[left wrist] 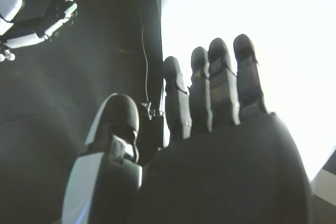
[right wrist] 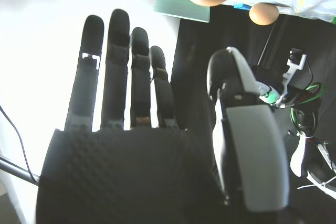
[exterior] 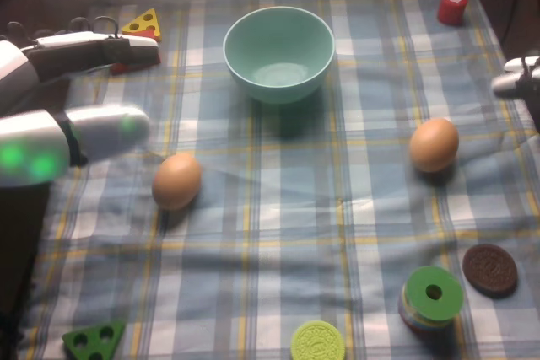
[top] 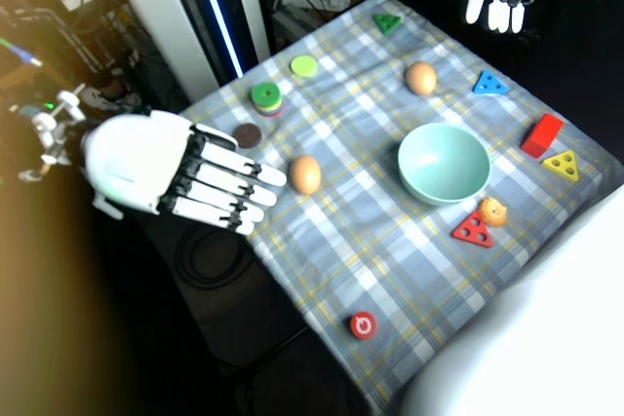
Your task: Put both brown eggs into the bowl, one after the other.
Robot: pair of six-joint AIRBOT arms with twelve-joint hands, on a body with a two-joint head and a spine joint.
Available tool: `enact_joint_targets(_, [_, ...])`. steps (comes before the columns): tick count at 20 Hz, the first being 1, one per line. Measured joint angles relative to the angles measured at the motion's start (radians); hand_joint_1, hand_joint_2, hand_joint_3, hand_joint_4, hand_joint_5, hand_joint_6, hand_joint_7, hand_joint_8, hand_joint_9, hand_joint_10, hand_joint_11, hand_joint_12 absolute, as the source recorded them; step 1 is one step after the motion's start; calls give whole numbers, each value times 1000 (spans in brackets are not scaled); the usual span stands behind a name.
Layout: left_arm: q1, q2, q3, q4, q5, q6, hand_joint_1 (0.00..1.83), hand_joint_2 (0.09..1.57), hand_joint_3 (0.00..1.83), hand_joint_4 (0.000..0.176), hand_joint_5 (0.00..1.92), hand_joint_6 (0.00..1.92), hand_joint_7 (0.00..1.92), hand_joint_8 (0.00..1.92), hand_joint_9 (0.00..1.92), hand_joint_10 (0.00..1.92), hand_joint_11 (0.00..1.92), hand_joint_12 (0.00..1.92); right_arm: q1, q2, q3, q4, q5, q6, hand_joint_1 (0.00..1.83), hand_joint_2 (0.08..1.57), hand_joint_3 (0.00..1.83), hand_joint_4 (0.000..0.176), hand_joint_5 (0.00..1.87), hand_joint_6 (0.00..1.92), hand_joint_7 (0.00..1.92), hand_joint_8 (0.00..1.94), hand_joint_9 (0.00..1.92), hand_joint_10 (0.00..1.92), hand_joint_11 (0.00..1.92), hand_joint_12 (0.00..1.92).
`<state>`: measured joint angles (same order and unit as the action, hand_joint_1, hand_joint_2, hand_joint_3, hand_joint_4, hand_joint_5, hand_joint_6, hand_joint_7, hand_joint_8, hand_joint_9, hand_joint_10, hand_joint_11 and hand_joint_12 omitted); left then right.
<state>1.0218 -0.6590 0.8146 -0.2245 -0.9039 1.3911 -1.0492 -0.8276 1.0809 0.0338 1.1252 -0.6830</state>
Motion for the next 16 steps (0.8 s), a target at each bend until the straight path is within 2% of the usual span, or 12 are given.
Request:
enact_joint_targets(2, [-51,-17,0,-10,57,135,652,973,0,171,480,7,314,5,280,5,0,752,12,0,0,-15,-5,0,882,1240,4,0,598,3,521,5,538,11,385,464])
enact_joint_targets(3, [-76,-23,-11,-30,85,231,649,961,0,165,486,6,321,5,280,4,0,760,15,0,0,-21,1,0,887,1244,5,0,601,4,529,7,550,13,398,468])
enact_joint_targets(5, [-108,-49,-43,-90,137,492,655,927,0,175,491,1,392,5,352,11,0,897,18,0,0,-31,8,0,900,1247,4,0,607,4,543,9,567,15,413,473])
enact_joint_targets(6, [-113,-63,-55,-130,169,613,651,916,0,176,474,0,395,2,372,10,0,901,18,0,-1,-36,9,0,880,1249,4,0,607,3,547,8,563,10,410,471])
enact_joint_targets(7, [-119,-76,-55,-144,192,689,659,918,0,176,468,0,386,2,376,7,0,872,18,0,-3,-43,10,0,853,1254,5,0,607,2,555,8,566,9,408,476])
enact_joint_targets(8, [-131,-94,-50,-178,231,760,710,927,2,176,469,0,387,1,346,6,0,736,25,1,-8,-52,14,0,831,1260,6,0,605,1,557,7,565,7,403,477])
enact_joint_targets(10, [-153,-125,-16,-188,281,778,802,902,0,176,517,3,464,5,381,7,17,728,25,2,-11,-73,31,0,820,1267,6,0,613,4,572,10,580,11,417,483])
enact_joint_targets(12, [-169,-139,4,-213,304,807,816,919,0,176,539,1,516,1,443,1,7,886,25,3,-11,-77,31,0,801,1273,6,0,629,7,575,6,589,9,434,483])
enact_joint_targets(13, [-189,-163,27,-250,333,868,813,927,0,176,540,1,513,0,448,1,13,908,25,5,-11,-74,28,0,830,1274,4,0,629,5,569,2,590,7,438,483])
enact_joint_targets(16, [-210,-199,64,-278,389,885,821,947,0,176,517,5,471,6,424,4,0,844,25,5,-11,-73,31,0,810,1283,4,0,631,3,567,0,597,5,451,484])
